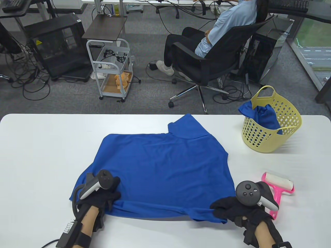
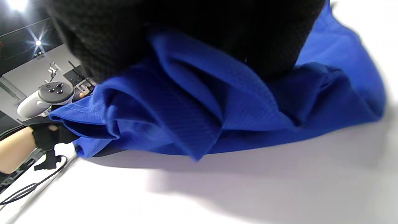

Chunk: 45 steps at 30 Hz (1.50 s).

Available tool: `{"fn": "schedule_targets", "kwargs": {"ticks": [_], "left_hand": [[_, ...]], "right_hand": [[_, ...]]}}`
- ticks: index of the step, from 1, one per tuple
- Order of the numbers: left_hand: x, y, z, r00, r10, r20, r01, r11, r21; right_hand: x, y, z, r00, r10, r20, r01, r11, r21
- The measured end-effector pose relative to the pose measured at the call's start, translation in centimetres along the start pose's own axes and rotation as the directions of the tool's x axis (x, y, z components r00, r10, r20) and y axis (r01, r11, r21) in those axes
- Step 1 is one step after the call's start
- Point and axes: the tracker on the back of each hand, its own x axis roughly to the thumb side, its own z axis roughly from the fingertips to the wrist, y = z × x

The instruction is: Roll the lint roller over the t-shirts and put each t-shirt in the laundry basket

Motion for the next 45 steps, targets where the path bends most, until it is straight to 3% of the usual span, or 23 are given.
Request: {"fn": "schedule_targets", "kwargs": {"ticks": [4, 7, 12, 15, 18, 19, 22, 25, 26, 29, 32, 34, 35, 37, 38, 43, 45], "left_hand": [[-0.1, 0.0, 0.0, 1.000, 0.002, 0.001, -0.002, 1.000, -0.003], [-0.1, 0.0, 0.0, 1.000, 0.007, 0.001, -0.007, 1.000, -0.007], [-0.1, 0.2, 0.0, 1.000, 0.006, 0.006, -0.006, 1.000, -0.014], [-1.4, 1.8, 0.6, 0.998, 0.069, -0.010, -0.069, 0.997, 0.026], [-3.9, 3.9, 1.6, 0.976, 0.193, -0.098, -0.178, 0.973, 0.145], [-5.1, 4.4, 2.0, 0.961, 0.213, -0.174, -0.182, 0.967, 0.178], [-8.1, 4.7, 2.4, 0.892, 0.189, -0.410, -0.159, 0.981, 0.108], [-9.1, 3.2, 1.9, 0.844, 0.186, -0.503, -0.231, 0.972, -0.030], [-9.0, 2.9, 1.7, 0.853, 0.208, -0.479, -0.255, 0.966, -0.033], [-8.0, 2.5, 0.7, 0.818, 0.296, -0.493, -0.260, 0.955, 0.143], [-7.6, 2.4, -0.2, 0.874, 0.241, -0.423, -0.212, 0.971, 0.114], [-7.3, 2.8, -0.6, 0.932, 0.263, -0.250, -0.229, 0.961, 0.157], [-7.2, 2.8, -0.6, 0.940, 0.261, -0.218, -0.232, 0.961, 0.153], [-7.0, 2.4, -0.7, 0.974, 0.195, -0.112, -0.187, 0.979, 0.083], [-7.1, 2.5, -0.5, 0.982, 0.152, -0.114, -0.144, 0.987, 0.075], [-8.4, 3.3, 0.5, 0.985, 0.168, 0.026, -0.170, 0.973, 0.157], [-9.9, 4.7, 2.1, 0.980, 0.187, 0.071, -0.199, 0.947, 0.252]], "right_hand": [[-0.5, 0.6, -0.4, 0.998, -0.060, -0.031, 0.063, 0.993, 0.102], [-0.7, -0.2, -0.3, 0.995, 0.021, -0.096, -0.014, 0.997, 0.077], [-1.0, -0.2, -1.6, 0.975, 0.131, -0.180, -0.150, 0.984, -0.099], [-1.4, 1.7, -4.1, 0.941, 0.203, -0.272, -0.225, 0.973, -0.053], [-2.2, 3.2, -5.7, 0.882, 0.314, -0.352, -0.315, 0.948, 0.055], [-2.8, 3.7, -6.0, 0.859, 0.341, -0.381, -0.338, 0.938, 0.077], [-3.9, 4.2, -6.0, 0.877, 0.271, -0.396, -0.271, 0.961, 0.057], [-4.1, 4.3, -6.1, 0.879, 0.253, -0.405, -0.242, 0.967, 0.077], [-4.1, 4.3, -6.1, 0.876, 0.262, -0.404, -0.250, 0.965, 0.081], [-4.2, 4.5, -6.1, 0.879, 0.249, -0.407, -0.238, 0.968, 0.077], [-4.3, 4.6, -5.9, 0.885, 0.226, -0.407, -0.219, 0.974, 0.063], [-4.4, 4.6, -5.9, 0.888, 0.215, -0.407, -0.209, 0.976, 0.060], [-4.4, 4.6, -5.9, 0.889, 0.213, -0.406, -0.206, 0.977, 0.061], [-4.4, 4.6, -5.8, 0.890, 0.206, -0.407, -0.198, 0.978, 0.064], [-4.4, 4.6, -5.8, 0.890, 0.205, -0.408, -0.195, 0.979, 0.065], [-4.5, 4.6, -5.7, 0.893, 0.189, -0.407, -0.181, 0.982, 0.058], [-4.6, 4.5, -5.6, 0.895, 0.178, -0.409, -0.169, 0.984, 0.058]]}}
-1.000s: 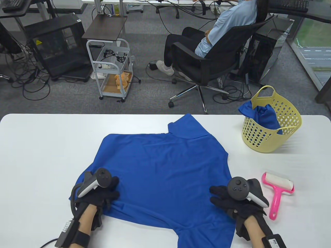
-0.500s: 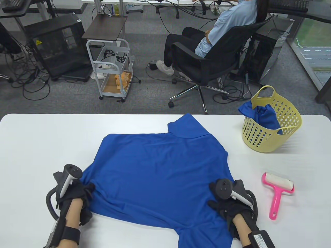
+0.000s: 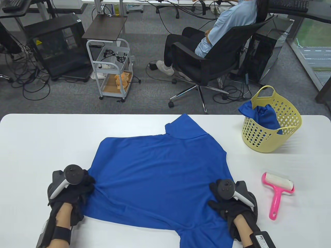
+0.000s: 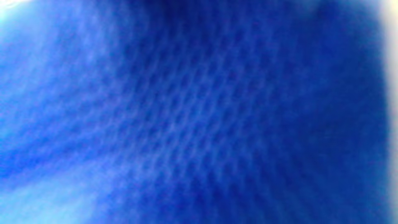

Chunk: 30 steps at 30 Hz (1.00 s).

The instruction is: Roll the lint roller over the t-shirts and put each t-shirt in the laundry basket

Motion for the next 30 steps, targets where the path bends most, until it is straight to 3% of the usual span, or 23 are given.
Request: {"fn": "schedule_targets", "kwargs": {"ticks": [2, 4, 7, 9, 10, 11, 12, 13, 14, 17, 21, 25, 27, 30], "left_hand": [[-1.2, 2.0, 1.3, 0.987, 0.156, 0.033, -0.157, 0.987, 0.036], [-2.3, 3.7, 2.5, 0.930, 0.362, 0.058, -0.362, 0.932, -0.011], [-3.6, 4.8, 4.0, 0.822, 0.566, 0.053, -0.545, 0.811, -0.215], [-3.7, 4.3, 4.3, 0.718, 0.695, -0.040, -0.651, 0.649, -0.394], [-3.7, 4.0, 4.3, 0.704, 0.703, -0.100, -0.665, 0.604, -0.440], [-3.6, 3.6, 4.4, 0.728, 0.653, -0.206, -0.658, 0.582, -0.478], [-3.6, 3.5, 4.2, 0.765, 0.593, -0.252, -0.630, 0.607, -0.484], [-3.7, 3.6, 3.9, 0.823, 0.476, -0.309, -0.568, 0.674, -0.473], [-3.5, 4.0, 3.3, 0.884, 0.355, -0.304, -0.462, 0.766, -0.448], [-2.7, 5.3, 1.5, 0.961, 0.179, -0.211, -0.235, 0.930, -0.281], [-1.0, 5.5, -2.4, 0.969, 0.063, -0.237, -0.105, 0.980, -0.169], [0.8, 3.8, -7.8, 0.944, -0.039, -0.327, 0.040, 0.999, -0.003], [1.5, 2.6, -10.0, 0.933, -0.089, -0.350, 0.091, 0.996, -0.010], [2.7, 0.5, -12.8, 0.933, -0.121, -0.340, 0.076, 0.987, -0.142]], "right_hand": [[0.0, 0.0, 0.0, 1.000, -0.008, -0.002, 0.008, 1.000, 0.007], [-0.1, -0.1, 0.0, 1.000, -0.012, -0.002, 0.012, 1.000, 0.008], [-0.1, 0.0, 0.0, 1.000, -0.023, 0.002, 0.023, 1.000, 0.009], [-0.2, 0.0, 0.0, 0.999, -0.033, 0.004, 0.033, 0.999, 0.010], [-0.2, 0.0, 0.0, 0.999, -0.035, 0.005, 0.035, 0.999, 0.010], [-0.2, 0.0, 0.0, 0.999, -0.037, 0.006, 0.037, 0.999, 0.008], [-0.2, 0.0, 0.0, 0.999, -0.037, 0.006, 0.037, 0.999, 0.007], [-0.2, 0.0, 0.1, 0.999, -0.037, 0.007, 0.037, 0.999, 0.005], [-0.2, 0.0, 0.1, 0.999, -0.039, 0.007, 0.039, 0.999, 0.003], [-0.3, 0.0, 0.1, 0.999, -0.043, 0.008, 0.042, 0.999, 0.004], [-0.4, 0.0, 0.1, 0.999, -0.051, 0.012, 0.051, 0.999, 0.006], [-0.4, 0.0, 0.1, 0.999, -0.051, 0.012, 0.051, 0.999, 0.006], [-0.4, 0.0, 0.1, 0.998, -0.054, 0.014, 0.054, 0.999, 0.006], [-0.5, 0.1, 0.1, 0.998, -0.061, 0.015, 0.061, 0.998, 0.009]]}}
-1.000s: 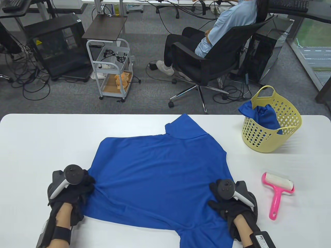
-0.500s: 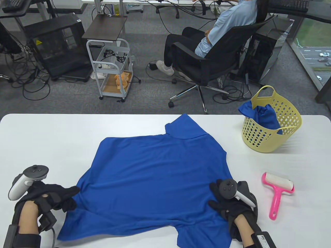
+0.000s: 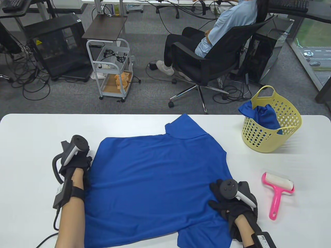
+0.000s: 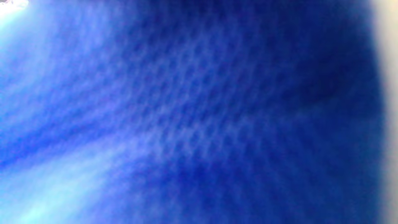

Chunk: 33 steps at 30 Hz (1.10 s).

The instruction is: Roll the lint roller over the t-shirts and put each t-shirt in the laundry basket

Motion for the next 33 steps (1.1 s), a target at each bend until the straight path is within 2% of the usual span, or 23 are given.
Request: {"fn": "schedule_targets", "kwargs": {"ticks": [3, 5, 6, 8, 12, 14, 17, 21, 23, 28, 30, 31, 32, 33], "left_hand": [[1.5, -0.7, -1.0, 0.999, -0.043, 0.029, 0.045, 0.995, -0.092], [2.1, -1.3, -1.3, 1.000, -0.028, 0.003, 0.028, 0.990, -0.138], [2.2, -1.3, -1.2, 0.999, -0.035, 0.001, 0.035, 0.991, -0.130], [2.3, -1.0, -1.1, 0.999, 0.002, 0.038, 0.000, 0.999, -0.053], [2.1, -0.3, -0.3, 0.995, 0.047, 0.085, -0.048, 0.999, 0.014], [1.7, 0.7, 0.5, 0.983, 0.124, 0.136, -0.138, 0.986, 0.097], [1.2, 2.0, 1.6, 0.947, 0.218, 0.235, -0.254, 0.957, 0.138], [1.4, 3.6, 2.6, 0.953, 0.152, 0.261, -0.207, 0.959, 0.196], [1.5, 4.2, 2.7, 0.964, 0.111, 0.240, -0.165, 0.962, 0.219], [0.7, 5.6, 1.9, 0.982, 0.065, 0.175, -0.101, 0.974, 0.201], [0.4, 5.7, 1.4, 0.990, 0.012, 0.141, -0.050, 0.961, 0.271], [0.1, 5.5, 1.1, 0.995, -0.053, 0.087, 0.024, 0.951, 0.309], [-0.1, 5.1, 0.7, 0.992, -0.124, 0.009, 0.116, 0.954, 0.276], [-0.4, 4.4, 0.3, 0.974, -0.216, -0.062, 0.223, 0.961, 0.161]], "right_hand": [[0.0, 0.0, 0.0, 1.000, -0.006, 0.000, 0.006, 1.000, 0.009], [0.0, 0.0, 0.0, 1.000, -0.006, -0.001, 0.006, 1.000, 0.016], [0.0, 0.0, 0.0, 1.000, -0.005, -0.001, 0.005, 1.000, 0.018], [-0.1, 0.0, 0.0, 1.000, -0.014, 0.001, 0.014, 1.000, 0.023], [-0.1, 0.0, 0.0, 1.000, -0.015, 0.002, 0.015, 1.000, 0.022], [-0.1, 0.0, -0.1, 1.000, -0.016, 0.002, 0.015, 1.000, 0.022], [-0.1, 0.0, -0.1, 1.000, -0.015, 0.003, 0.015, 1.000, 0.022], [-0.1, 0.0, -0.1, 1.000, -0.015, 0.002, 0.015, 1.000, 0.022], [-0.1, 0.0, -0.1, 1.000, -0.017, 0.002, 0.017, 1.000, 0.021], [-0.2, 0.0, -0.1, 1.000, -0.018, 0.000, 0.018, 1.000, 0.020], [-0.2, 0.0, -0.1, 1.000, -0.018, 0.000, 0.018, 1.000, 0.020], [-0.2, 0.0, -0.1, 1.000, -0.018, 0.000, 0.018, 1.000, 0.020], [-0.2, 0.0, -0.1, 1.000, -0.020, 0.001, 0.020, 1.000, 0.020], [-0.2, 0.0, -0.1, 1.000, -0.022, 0.001, 0.022, 1.000, 0.020]]}}
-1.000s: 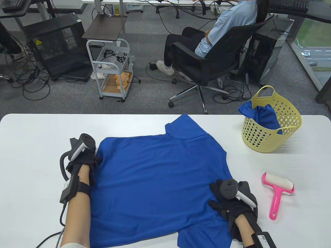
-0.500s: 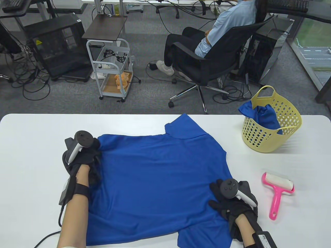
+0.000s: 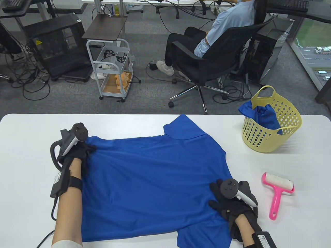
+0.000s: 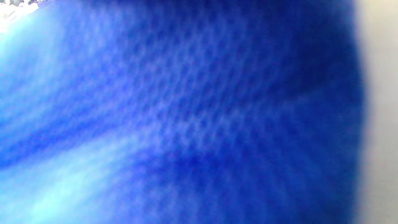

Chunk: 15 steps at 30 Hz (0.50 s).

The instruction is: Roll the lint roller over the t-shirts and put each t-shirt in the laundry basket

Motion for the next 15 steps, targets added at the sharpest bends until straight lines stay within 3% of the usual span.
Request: {"fn": "schedule_targets", "kwargs": {"ticks": [1, 3, 8, 11, 15], "left_hand": [[-0.1, -0.6, 0.0, 0.998, -0.055, -0.025, 0.053, 0.997, -0.056], [-0.3, -1.6, 0.0, 0.998, -0.059, -0.025, 0.057, 0.996, -0.071], [-0.4, -2.1, 1.5, 0.990, 0.127, 0.053, -0.123, 0.990, -0.072], [0.6, -2.0, 4.2, 0.967, 0.204, 0.155, -0.194, 0.978, -0.073], [1.3, -3.4, 8.6, 0.966, 0.189, 0.179, -0.159, 0.973, -0.169]], "right_hand": [[0.0, 0.0, 0.0, 1.000, -0.001, 0.000, 0.001, 1.000, 0.000], [0.0, 0.0, 0.0, 1.000, 0.001, 0.000, -0.001, 1.000, 0.000], [0.0, 0.0, 0.0, 1.000, 0.005, -0.003, -0.005, 1.000, 0.001], [0.1, 0.0, 0.0, 1.000, 0.013, -0.006, -0.013, 1.000, 0.000], [0.1, 0.1, 0.0, 1.000, 0.012, -0.010, -0.012, 1.000, -0.003]]}}
